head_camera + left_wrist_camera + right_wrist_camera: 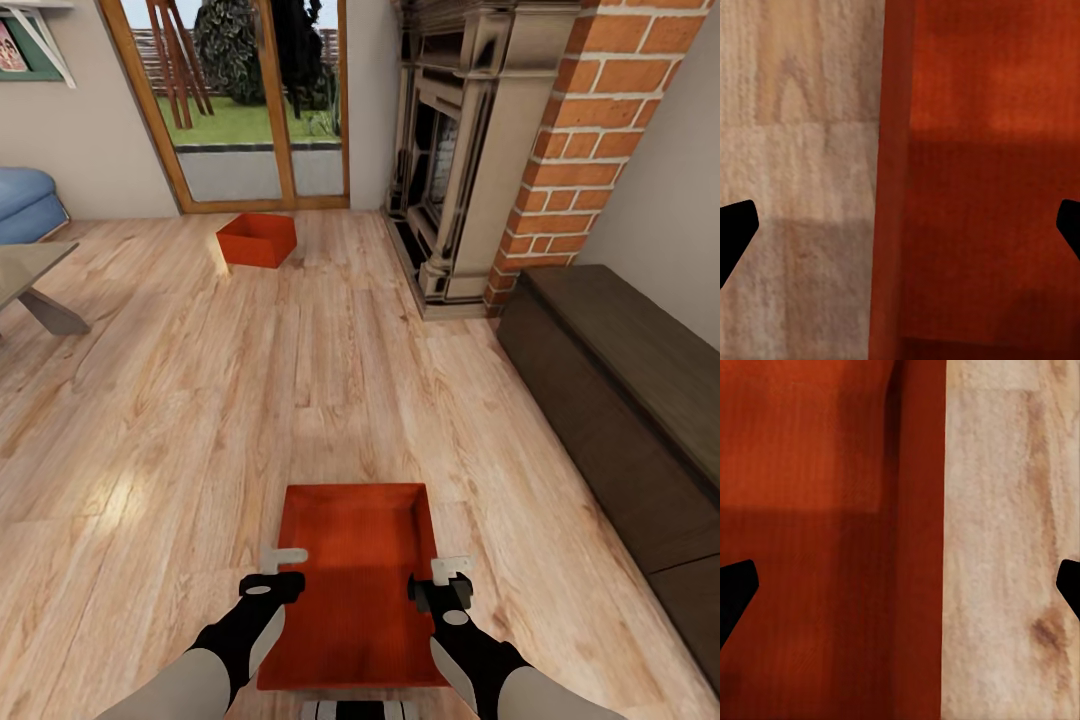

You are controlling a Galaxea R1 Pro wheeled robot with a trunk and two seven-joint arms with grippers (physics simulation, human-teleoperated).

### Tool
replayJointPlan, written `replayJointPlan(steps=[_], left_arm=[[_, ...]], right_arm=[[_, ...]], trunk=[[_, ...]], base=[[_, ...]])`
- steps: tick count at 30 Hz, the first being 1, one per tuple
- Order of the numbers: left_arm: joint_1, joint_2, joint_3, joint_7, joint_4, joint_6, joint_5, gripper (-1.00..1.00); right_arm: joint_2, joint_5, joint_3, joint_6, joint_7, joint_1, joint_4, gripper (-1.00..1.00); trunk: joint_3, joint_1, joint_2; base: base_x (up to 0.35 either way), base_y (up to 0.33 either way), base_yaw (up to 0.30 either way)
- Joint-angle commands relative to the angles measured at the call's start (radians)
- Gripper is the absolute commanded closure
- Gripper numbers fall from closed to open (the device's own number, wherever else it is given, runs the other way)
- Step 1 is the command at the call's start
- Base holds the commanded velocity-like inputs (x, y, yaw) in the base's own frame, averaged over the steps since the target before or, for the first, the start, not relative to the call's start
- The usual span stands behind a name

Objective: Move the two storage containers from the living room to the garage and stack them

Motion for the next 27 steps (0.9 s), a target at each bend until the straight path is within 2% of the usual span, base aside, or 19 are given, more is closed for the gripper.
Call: replayJointPlan(steps=[1, 8, 17, 27], left_arm=[[0.0, 0.0, 0.0, 0.003, -0.002, 0.006, -0.001, -1.0], [0.0, 0.003, 0.0, 0.005, -0.003, 0.006, -0.002, -1.0], [0.0, 0.022, -0.001, 0.005, -0.005, 0.006, -0.002, -1.0], [0.0, 0.023, -0.002, 0.005, -0.002, 0.006, -0.002, -1.0]], right_arm=[[0.0, -0.011, 0.008, -0.005, -0.005, -0.001, 0.001, -1.0], [0.0, -0.011, 0.008, -0.005, -0.004, -0.001, 0.001, -1.0], [-0.001, -0.011, 0.008, -0.005, -0.004, -0.001, 0.001, -1.0], [-0.002, -0.011, 0.008, -0.005, -0.004, -0.001, 0.0, -1.0]], trunk=[[-0.001, 0.0, 0.0], [-0.001, 0.0, 0.0], [-0.001, 0.0, 0.0], [-0.032, 0.038, -0.07]], base=[[0.0, 0.0, 0.0], [0.0, 0.0, 0.0], [0.0, 0.0, 0.0], [0.0, 0.0, 0.0]])
